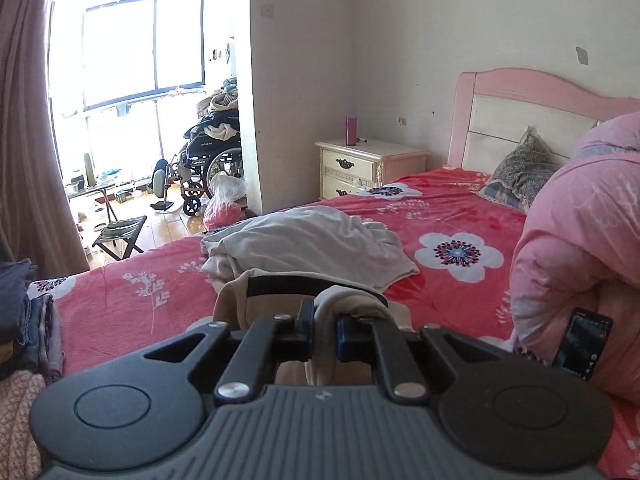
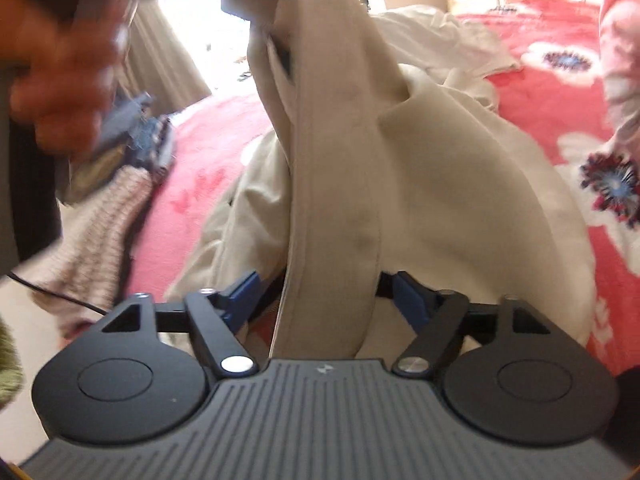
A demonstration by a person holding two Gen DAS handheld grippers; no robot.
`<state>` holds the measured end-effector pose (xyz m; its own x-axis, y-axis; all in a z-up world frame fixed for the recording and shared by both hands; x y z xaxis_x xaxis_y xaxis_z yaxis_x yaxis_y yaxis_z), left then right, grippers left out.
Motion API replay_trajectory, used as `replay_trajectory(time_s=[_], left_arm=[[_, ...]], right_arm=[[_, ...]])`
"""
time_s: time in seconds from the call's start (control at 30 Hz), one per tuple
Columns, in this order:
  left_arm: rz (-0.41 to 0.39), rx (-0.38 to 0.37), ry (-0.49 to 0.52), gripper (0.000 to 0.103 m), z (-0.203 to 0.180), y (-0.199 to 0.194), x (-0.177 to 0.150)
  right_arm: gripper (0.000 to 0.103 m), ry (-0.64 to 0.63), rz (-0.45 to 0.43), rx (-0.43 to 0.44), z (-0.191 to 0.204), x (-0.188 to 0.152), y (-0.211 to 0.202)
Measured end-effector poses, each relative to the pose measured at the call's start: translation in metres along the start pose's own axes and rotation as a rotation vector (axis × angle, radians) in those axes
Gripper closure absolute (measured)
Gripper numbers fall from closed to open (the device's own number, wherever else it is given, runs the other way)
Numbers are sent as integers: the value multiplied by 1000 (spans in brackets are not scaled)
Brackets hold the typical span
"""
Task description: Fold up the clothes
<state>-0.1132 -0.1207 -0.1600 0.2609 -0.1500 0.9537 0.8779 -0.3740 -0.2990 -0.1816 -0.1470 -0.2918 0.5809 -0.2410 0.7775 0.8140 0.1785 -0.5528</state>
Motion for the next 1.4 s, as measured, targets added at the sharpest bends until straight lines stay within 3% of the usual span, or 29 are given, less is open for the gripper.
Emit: replay_trajectory(time_s=[0.2,0.27,0.3,0.37,0.43,0.6,0.7,0.87,1.07,1.23,1.4], left_arm=[[-34,38,-82,93,24,-18,10],[-43,63,-98,93,34,-26,12],[-46,77,-105,93,39,-31,13],[-53,106,-108,93,49,-42,13],[-66,142,-102,93,56,-55,14],[-116,233,-151,93,70,-92,26],[-185,274,-167,93,74,-119,49],[-303,306,-143,93,72,-161,104],[-456,315,-122,93,61,-211,175],[-571,315,-69,93,41,-254,223],[-681,304,-49,93,20,-303,264]], right_arm=[[27,-188,71,-155,-13,-37,19],[55,-183,74,-189,-34,-35,14],[60,-176,69,-194,-44,-31,10],[85,-206,28,-208,-64,-18,1],[92,-255,-41,-227,-79,2,-14],[95,-368,-256,-250,-100,58,-62],[96,-442,-398,-248,-102,92,-92],[99,-521,-648,-220,-100,165,-143],[99,-593,-884,-154,-88,251,-209],[99,-606,-1034,-114,-84,295,-268],[99,-606,-1148,-41,-64,307,-321]])
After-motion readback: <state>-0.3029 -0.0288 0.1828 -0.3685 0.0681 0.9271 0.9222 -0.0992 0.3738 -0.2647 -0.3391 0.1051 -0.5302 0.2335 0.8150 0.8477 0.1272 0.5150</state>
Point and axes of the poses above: each gripper's, at about its wrist camera, not at the fingertips, and y roughly the way its jaws point, z to its left, x to its top, the point moved 9 cm from there along y, roughly the way its jaws point, and after that the axes turned 11 degrees about -z, right-handed, at the moved point
